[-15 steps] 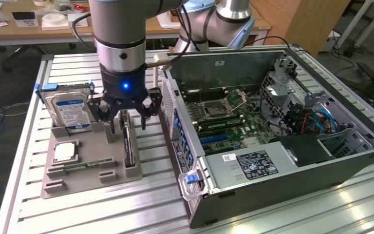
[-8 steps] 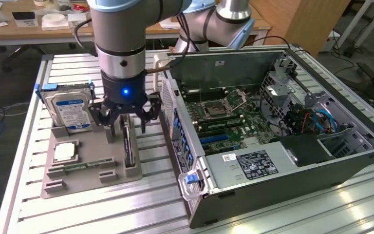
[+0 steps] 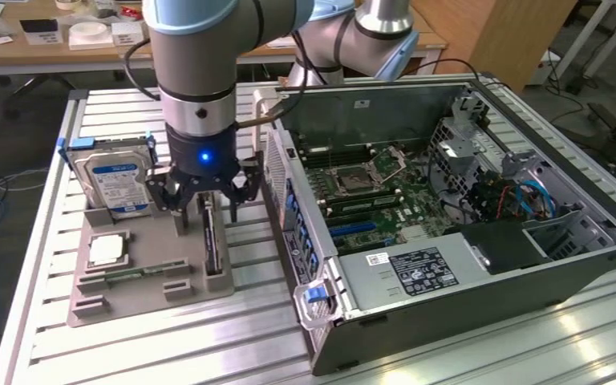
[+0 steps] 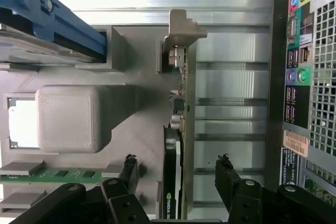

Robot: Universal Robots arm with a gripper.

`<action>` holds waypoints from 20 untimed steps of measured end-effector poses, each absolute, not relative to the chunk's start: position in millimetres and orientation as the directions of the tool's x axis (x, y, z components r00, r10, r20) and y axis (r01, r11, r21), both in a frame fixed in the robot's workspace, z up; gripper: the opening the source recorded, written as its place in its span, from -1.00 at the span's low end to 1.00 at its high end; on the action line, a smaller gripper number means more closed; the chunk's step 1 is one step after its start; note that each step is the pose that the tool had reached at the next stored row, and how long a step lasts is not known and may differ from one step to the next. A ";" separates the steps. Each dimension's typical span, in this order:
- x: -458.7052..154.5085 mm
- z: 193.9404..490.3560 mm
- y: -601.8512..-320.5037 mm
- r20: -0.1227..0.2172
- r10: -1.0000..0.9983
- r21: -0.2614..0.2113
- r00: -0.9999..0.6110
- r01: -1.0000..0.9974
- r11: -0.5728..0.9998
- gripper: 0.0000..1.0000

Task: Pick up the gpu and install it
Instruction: 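Pick up the gpu and move the gpu toward the slot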

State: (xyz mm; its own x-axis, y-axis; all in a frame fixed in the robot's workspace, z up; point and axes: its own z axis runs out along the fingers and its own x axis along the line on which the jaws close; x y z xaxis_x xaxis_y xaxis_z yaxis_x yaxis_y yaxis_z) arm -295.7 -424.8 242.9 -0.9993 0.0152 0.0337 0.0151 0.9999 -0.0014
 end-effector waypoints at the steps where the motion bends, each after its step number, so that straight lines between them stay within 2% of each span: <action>1: -296.4 240.9 -424.3 0.034 0.015 -0.001 -0.999 0.015 1.000 0.41; 13: -299.7 219.7 -424.2 0.036 0.021 -0.003 -0.999 0.021 1.000 0.41; 20: -299.3 219.4 -424.2 0.036 0.021 -0.003 -0.999 0.021 1.000 0.41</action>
State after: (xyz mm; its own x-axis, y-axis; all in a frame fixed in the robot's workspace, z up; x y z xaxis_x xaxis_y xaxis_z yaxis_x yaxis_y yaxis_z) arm -299.3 -424.2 219.4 -0.9992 0.0209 0.0355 0.0208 0.9998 -0.0030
